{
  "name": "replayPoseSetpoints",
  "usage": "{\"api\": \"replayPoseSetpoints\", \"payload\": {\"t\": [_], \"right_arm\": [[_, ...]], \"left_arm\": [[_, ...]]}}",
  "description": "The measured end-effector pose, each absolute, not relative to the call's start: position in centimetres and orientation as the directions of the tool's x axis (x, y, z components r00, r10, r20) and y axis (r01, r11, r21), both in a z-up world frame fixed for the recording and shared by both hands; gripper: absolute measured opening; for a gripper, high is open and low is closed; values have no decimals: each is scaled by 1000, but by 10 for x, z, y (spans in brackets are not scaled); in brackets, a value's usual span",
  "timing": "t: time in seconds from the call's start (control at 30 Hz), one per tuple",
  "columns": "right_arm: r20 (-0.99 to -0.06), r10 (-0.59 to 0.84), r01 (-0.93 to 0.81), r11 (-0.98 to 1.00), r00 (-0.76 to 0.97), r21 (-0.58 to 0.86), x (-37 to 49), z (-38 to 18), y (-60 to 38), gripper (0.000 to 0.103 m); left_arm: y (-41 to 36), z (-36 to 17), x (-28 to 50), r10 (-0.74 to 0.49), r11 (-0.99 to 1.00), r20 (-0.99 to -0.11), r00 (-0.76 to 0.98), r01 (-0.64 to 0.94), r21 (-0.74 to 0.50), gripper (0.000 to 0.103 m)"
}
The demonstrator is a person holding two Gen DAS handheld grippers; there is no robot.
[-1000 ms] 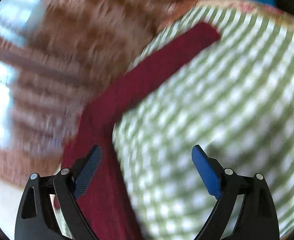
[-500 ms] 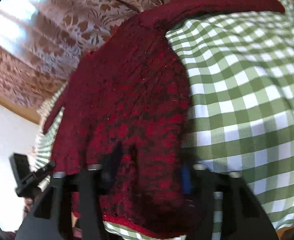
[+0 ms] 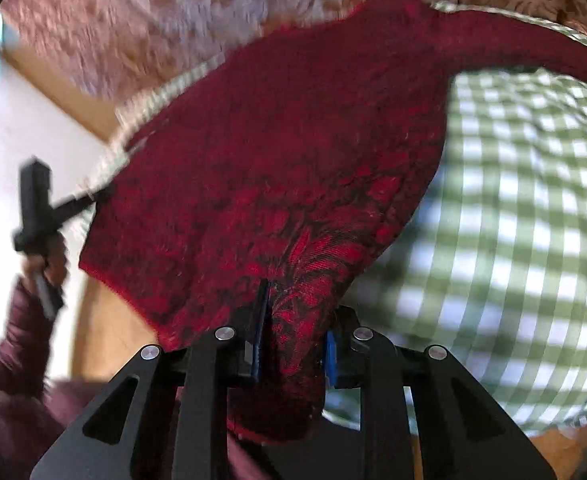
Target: Fold small clothes
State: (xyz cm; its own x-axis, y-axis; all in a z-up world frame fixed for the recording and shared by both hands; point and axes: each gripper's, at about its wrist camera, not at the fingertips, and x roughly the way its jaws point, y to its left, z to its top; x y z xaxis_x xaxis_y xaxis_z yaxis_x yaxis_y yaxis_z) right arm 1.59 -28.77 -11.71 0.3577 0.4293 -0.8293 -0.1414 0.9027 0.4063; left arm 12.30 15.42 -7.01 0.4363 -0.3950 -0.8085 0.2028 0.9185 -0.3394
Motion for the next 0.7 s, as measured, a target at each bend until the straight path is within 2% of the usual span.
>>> {"api": "replayPoseSetpoints", "payload": {"t": [0.07,0.1,0.2,0.23,0.27,0.3,0.37,0.57,0.7], "right_arm": [[-822,450,-128,892,349,434,15,-120,-298,24],[-812,468,-109,881,349,461,15,-118,-307,29],[-782,478,-60,865,400,498,24,-103,-337,55],[-769,474,-34,859,430,511,28,-100,-346,60],[-752,467,-2,850,465,527,36,-98,-356,66],[-732,450,54,833,511,550,44,-97,-374,66],[-712,411,150,800,569,581,60,-99,-403,66],[-701,209,398,698,682,595,119,-114,-481,66],[-695,87,519,601,713,608,148,-128,-545,58]], "left_arm": [[164,-71,120,-403,914,-789,463,154,-376,32],[169,-66,119,-411,907,-768,491,140,-396,32],[165,-55,117,-420,903,-735,532,167,-396,34],[159,-52,117,-425,902,-723,544,182,-392,36],[152,-48,118,-431,899,-710,557,199,-389,43],[141,-45,120,-437,897,-692,574,217,-386,54],[121,-43,123,-439,896,-679,589,234,-377,60],[58,-57,140,-472,881,-701,535,296,-368,60],[31,-65,143,-461,885,-725,511,327,-332,60]]}}
